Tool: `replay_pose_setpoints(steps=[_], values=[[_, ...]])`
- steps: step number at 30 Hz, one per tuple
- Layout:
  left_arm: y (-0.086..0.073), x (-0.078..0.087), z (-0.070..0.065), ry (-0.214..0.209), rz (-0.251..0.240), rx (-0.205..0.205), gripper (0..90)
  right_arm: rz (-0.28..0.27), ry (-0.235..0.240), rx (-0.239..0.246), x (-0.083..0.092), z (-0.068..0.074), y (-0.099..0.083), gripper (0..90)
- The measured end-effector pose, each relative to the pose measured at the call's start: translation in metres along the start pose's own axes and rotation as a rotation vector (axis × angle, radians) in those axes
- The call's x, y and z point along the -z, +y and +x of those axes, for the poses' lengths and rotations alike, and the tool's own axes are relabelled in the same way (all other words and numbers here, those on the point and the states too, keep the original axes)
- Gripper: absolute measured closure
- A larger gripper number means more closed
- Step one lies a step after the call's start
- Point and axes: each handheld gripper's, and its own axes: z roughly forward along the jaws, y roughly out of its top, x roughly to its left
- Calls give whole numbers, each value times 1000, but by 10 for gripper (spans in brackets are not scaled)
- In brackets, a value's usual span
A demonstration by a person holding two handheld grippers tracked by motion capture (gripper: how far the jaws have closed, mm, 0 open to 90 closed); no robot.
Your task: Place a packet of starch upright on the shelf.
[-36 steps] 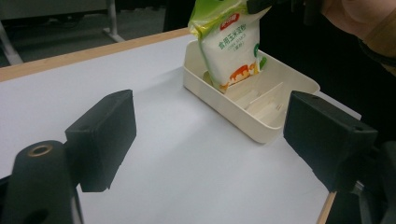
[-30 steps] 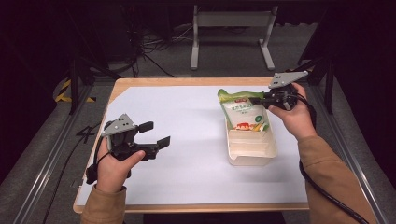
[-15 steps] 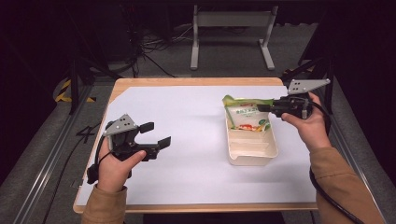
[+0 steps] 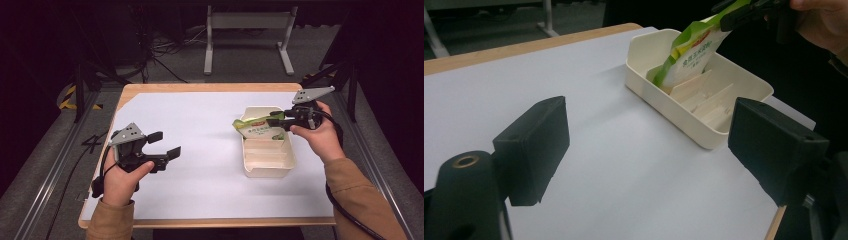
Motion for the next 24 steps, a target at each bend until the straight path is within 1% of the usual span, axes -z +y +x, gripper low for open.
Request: replay_pose_setpoints(steps=[2,3,5,6,7,8,9,10,11,12,13,14,15,16,17,20,22,24], values=[[0,-1,0,1,2,0,176,-13,-2,1,1,1,0,576],[0,-1,0,0,2,-3,176,-31,-7,-2,2,2,0,536],[0,-1,0,0,5,1,176,-48,-2,-8,4,3,2,515],[0,-1,0,0,5,1,176,-59,-4,-3,6,5,3,482],[-1,-2,0,-1,4,0,176,-59,-4,-3,6,5,3,482],[-1,-1,1,1,5,2,176,-80,-6,-2,9,8,5,423],[-2,-1,1,1,7,4,176,-91,-8,1,11,9,6,411],[-2,-1,1,1,7,4,176,-91,-8,1,11,9,6,411],[-2,1,3,3,9,3,176,-114,-9,5,16,12,8,381],[-2,1,3,3,9,3,176,-114,-9,5,16,12,8,381],[-3,2,3,5,6,9,175,-142,-9,10,21,15,10,358],[-4,3,4,8,3,12,176,-154,-12,13,25,16,10,348],[-4,3,4,8,3,12,176,-154,-12,13,25,16,10,348],[-4,4,5,11,8,12,175,-175,-20,20,31,18,11,334],[-5,4,6,14,5,12,175,-175,-20,20,31,18,11,334],[-7,7,8,30,11,22,175,-192,-37,29,41,21,11,321],[-8,9,10,46,11,19,174,-208,-46,29,48,21,9,315],[-10,11,11,53,14,28,174,-214,-58,30,54,21,6,311]])
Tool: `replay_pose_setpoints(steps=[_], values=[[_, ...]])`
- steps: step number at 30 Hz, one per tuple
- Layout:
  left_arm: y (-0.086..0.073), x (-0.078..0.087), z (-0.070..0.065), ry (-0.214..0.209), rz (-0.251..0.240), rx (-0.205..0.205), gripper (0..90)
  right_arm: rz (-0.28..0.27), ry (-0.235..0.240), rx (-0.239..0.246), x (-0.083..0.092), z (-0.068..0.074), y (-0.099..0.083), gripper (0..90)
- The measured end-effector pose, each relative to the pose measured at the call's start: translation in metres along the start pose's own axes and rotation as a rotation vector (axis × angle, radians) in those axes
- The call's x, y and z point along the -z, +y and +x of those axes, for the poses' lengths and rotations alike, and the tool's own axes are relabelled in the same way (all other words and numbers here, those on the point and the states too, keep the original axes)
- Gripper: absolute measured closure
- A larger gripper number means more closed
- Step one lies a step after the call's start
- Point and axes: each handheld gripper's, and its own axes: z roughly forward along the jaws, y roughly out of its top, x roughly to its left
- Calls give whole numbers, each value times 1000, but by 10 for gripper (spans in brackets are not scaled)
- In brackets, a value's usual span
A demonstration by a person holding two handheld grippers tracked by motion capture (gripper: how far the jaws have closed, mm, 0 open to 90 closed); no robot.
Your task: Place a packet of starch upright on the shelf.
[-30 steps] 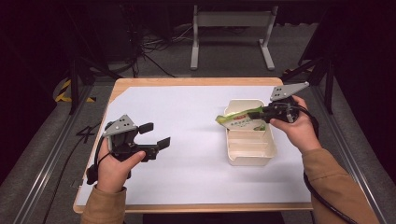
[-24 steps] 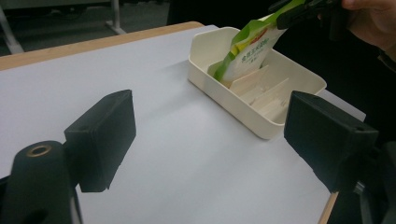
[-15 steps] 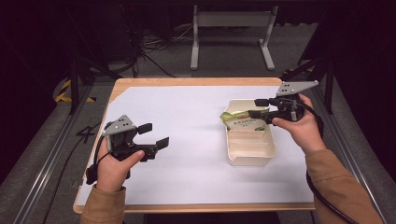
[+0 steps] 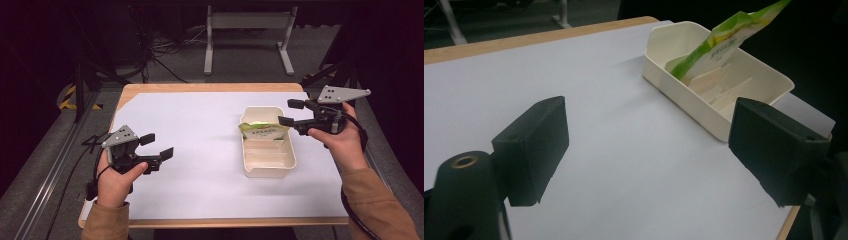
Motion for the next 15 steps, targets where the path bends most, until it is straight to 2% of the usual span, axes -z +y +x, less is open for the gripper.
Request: replay_pose_setpoints(steps=[8,15], values=[[-4,5,9,15,-3,19,173,-7,-49,-27,28,-8,-16,295],[-7,6,17,3,9,16,158,-3,-85,-37,44,-12,-27,265]])
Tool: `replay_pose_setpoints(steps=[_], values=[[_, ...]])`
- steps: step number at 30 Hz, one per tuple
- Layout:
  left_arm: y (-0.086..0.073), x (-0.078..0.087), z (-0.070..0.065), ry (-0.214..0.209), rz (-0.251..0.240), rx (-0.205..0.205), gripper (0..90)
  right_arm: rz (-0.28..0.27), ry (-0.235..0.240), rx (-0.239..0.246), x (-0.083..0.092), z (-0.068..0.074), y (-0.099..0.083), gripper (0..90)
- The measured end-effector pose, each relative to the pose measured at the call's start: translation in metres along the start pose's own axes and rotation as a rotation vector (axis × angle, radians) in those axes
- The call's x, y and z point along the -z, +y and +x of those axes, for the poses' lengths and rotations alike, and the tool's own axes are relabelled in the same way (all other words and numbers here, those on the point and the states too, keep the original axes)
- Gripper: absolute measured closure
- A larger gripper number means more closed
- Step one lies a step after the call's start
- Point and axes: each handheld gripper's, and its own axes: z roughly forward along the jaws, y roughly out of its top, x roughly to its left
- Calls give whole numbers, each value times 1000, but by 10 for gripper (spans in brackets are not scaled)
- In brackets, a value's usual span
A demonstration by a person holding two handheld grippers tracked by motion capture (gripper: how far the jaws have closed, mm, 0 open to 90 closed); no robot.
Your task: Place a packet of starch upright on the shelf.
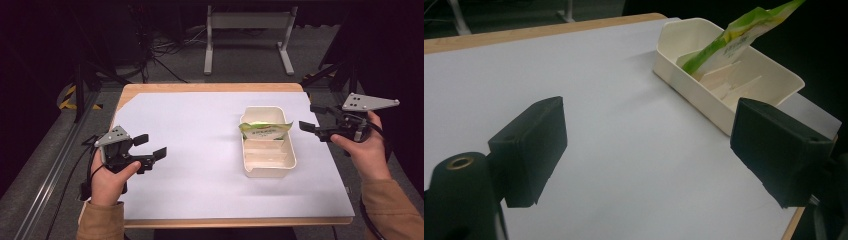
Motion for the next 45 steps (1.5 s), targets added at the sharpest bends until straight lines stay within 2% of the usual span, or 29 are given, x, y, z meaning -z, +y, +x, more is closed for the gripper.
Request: replay_pose_setpoints(steps=[8,17,26,30,37,39,45], values=[[-2,-1,3,-17,20,-16,134,9,-16,-18,9,-4,-12,240],[-4,-4,4,-28,34,-17,96,30,-31,-46,10,-3,-37,229],[-10,-10,8,-32,56,-4,82,45,-5,-93,-2,-2,-77,221],[-13,-14,9,-1,66,-41,79,32,12,-136,-5,-4,-97,217],[-21,-23,15,-14,69,-14,76,40,11,-161,-11,-4,-122,216],[-23,-24,17,-16,72,10,76,32,15,-171,-12,-4,-128,216],[-26,-26,20,-26,76,18,76,42,23,-186,-17,-3,-142,213]])
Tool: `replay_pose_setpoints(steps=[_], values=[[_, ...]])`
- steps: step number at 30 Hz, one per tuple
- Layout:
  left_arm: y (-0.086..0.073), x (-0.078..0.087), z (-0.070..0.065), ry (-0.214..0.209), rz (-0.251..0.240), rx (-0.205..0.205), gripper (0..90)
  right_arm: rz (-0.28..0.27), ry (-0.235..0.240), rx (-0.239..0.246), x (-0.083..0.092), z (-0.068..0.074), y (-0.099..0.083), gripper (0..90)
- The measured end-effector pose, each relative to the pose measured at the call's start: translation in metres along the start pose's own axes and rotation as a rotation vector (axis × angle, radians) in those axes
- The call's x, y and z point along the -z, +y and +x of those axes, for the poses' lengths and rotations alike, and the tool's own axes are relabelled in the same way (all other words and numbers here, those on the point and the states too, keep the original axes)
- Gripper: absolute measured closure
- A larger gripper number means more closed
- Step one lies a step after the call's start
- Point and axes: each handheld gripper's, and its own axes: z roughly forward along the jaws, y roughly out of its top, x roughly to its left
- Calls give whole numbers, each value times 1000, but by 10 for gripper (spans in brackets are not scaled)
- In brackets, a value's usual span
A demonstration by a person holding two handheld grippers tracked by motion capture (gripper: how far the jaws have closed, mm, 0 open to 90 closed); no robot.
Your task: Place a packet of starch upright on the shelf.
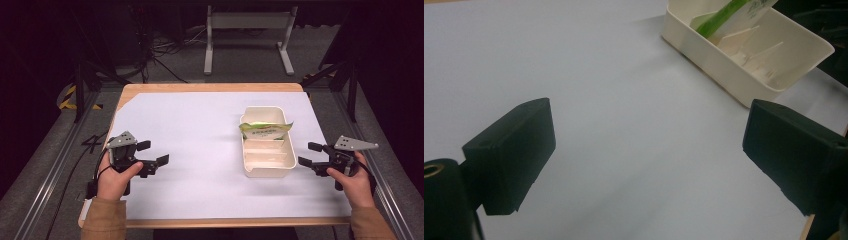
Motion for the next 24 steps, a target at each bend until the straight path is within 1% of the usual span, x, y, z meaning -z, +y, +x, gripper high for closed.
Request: replay_pose_setpoints(steps=[1,2,4,7,8,10,11,12,13,14,15,19,20,21,24], values=[[0,0,0,-5,2,-6,73,2,-1,6,-1,0,-2,213],[-1,0,0,-14,3,1,66,1,-1,4,-2,0,-4,213],[0,0,1,-11,-2,-3,66,-4,2,-3,-4,0,-9,213],[-1,0,2,-9,-2,-6,66,8,-7,-1,-8,0,-14,213],[-1,-1,1,-12,-2,0,66,4,-5,-2,-9,0,-16,213],[-1,-1,2,-10,0,-7,66,-14,0,-9,-12,0,-21,220],[-1,-1,2,-10,0,-7,66,-14,0,-9,-12,0,-21,220],[-1,-1,1,-13,1,-2,66,-26,5,-21,-16,0,-25,220],[-1,-1,1,-13,1,-3,66,-26,5,-21,-16,0,-25,220],[-1,-1,1,-13,3,-3,67,-9,3,-24,-19,0,-26,229],[-1,-2,1,-12,2,-5,67,-2,2,-17,-20,0,-26,231],[-1,-2,2,-7,13,-5,67,5,-2,-12,-21,2,-25,231],[-2,-4,2,-5,19,0,67,0,-15,-16,-21,2,-25,229],[-2,-4,2,-5,19,0,67,0,-15,-16,-21,2,-25,229],[-3,-5,4,18,39,5,67,-12,-25,-31,-20,2,-24,227]])
